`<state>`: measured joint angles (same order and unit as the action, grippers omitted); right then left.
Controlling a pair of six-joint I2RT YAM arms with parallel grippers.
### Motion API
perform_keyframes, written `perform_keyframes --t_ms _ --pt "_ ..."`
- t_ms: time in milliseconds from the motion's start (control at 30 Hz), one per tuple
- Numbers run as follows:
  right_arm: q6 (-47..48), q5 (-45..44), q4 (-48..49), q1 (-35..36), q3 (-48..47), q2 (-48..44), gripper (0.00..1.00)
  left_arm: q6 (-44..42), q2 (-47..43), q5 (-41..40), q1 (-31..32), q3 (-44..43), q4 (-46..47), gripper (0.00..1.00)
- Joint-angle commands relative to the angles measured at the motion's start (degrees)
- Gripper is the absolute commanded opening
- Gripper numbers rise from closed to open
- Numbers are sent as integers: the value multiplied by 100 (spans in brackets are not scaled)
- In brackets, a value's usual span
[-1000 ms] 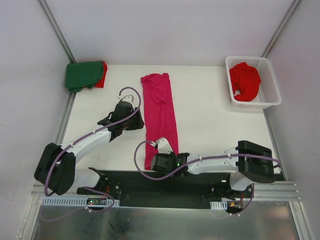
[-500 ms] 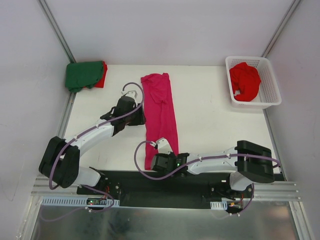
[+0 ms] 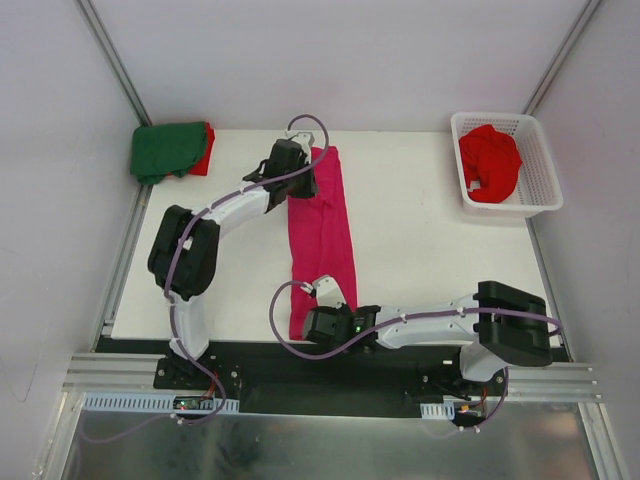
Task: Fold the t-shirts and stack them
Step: Rotate the tshirt 90 degrees
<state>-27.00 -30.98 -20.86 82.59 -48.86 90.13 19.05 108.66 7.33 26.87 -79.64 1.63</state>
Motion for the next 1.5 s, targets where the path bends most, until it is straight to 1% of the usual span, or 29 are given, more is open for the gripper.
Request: perform_keyframes --t_ms 0,133,267,567,833,1167,1467 --pt "-121 -22 -251 -6 -36 -303 1 -174 602 400 -182 -701 66 0" --pt "-138 -13 -348 12 -123 -303 1 -86 1068 497 -297 -1053 31 0" --pt "-156 -4 -383 21 -194 -285 1 -24 1324 523 -393 -1291 4 0" --pt "-156 22 -463 47 -282 -241 1 318 1851 813 -639 -1607 -127 0" --pt "-200 -31 -629 73 -317 -338 1 626 2299 1041 -701 -1766 -321 0" --pt "-279 -224 -1042 135 -431 -830 1 793 2458 1121 -745 -1968 -532 0" --pt "-481 -426 -1473 267 -554 -962 1 785 2449 1104 -754 -1933 -558 0"
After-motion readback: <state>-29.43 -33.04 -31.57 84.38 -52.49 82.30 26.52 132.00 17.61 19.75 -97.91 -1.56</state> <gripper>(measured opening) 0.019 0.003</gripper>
